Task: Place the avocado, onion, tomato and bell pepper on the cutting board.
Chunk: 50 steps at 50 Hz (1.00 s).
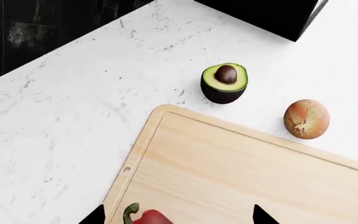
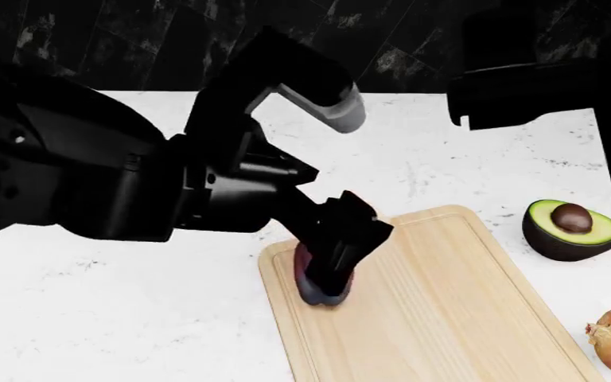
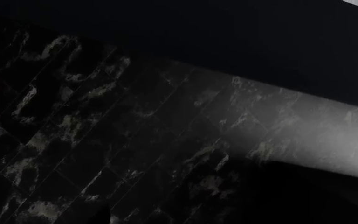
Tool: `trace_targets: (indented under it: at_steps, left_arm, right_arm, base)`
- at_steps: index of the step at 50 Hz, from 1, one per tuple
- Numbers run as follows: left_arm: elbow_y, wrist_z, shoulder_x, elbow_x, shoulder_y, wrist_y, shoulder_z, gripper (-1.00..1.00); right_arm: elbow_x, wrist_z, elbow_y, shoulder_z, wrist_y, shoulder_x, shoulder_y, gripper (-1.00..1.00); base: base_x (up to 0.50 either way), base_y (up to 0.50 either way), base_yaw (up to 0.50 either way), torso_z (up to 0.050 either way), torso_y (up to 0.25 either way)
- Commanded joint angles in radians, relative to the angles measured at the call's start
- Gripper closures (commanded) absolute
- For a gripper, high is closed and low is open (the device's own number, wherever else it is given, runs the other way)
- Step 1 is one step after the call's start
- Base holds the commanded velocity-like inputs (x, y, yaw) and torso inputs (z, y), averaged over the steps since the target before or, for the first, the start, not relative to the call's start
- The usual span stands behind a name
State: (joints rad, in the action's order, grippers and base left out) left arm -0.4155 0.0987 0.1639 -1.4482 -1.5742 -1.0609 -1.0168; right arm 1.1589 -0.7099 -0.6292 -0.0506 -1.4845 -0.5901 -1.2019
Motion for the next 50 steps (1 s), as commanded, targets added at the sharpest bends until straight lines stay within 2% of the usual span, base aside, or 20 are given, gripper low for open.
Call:
trace_targets:
  at_steps: [1, 18, 36, 44, 50]
  left_arm:
    - [0.12, 0.065, 0.038, -0.051, -0.023, -0.033, 0.092, -1.0]
    - [0.217, 0.194, 0.216, -0.081, 0.019, -0.07, 0.11, -1.0]
    - [0.43, 0.47, 0.492, -0.253, 0.063, -0.104, 0.211, -1.0]
    - [0.501, 0.582, 0.587, -0.346, 0.049, -0.109, 0.251, -1.0]
    - [0.562, 0.659, 0.637, -0.426, 0.052, -0.101, 0.269, -1.0]
  right_arm:
    - [0.009, 0.013, 0.003, -0.016, 0.005, 0.01, -0.011, -1.0]
    - [0.03, -0.007, 0.034, 0.011, 0.005, -0.016, -0.064, -1.0]
    - [0.026, 0.052, 0.156, 0.119, -0.01, -0.073, -0.162, -1.0]
    - [-0.122, 0.195, 0.263, 0.335, 0.04, -0.163, -0.241, -1.0]
    - [-0.152, 0.277, 0.379, 0.409, 0.051, -0.156, -0.313, -1.0]
  base:
    - [0.0, 0.0, 0.0, 0.0, 0.0]
    - [0.0, 0.0, 0.0, 0.0, 0.0]
    - [0.0, 0.0, 0.0, 0.0, 0.0]
    - [0.0, 0.0, 0.0, 0.0, 0.0]
    - [0.0, 0.0, 0.0, 0.0, 0.0]
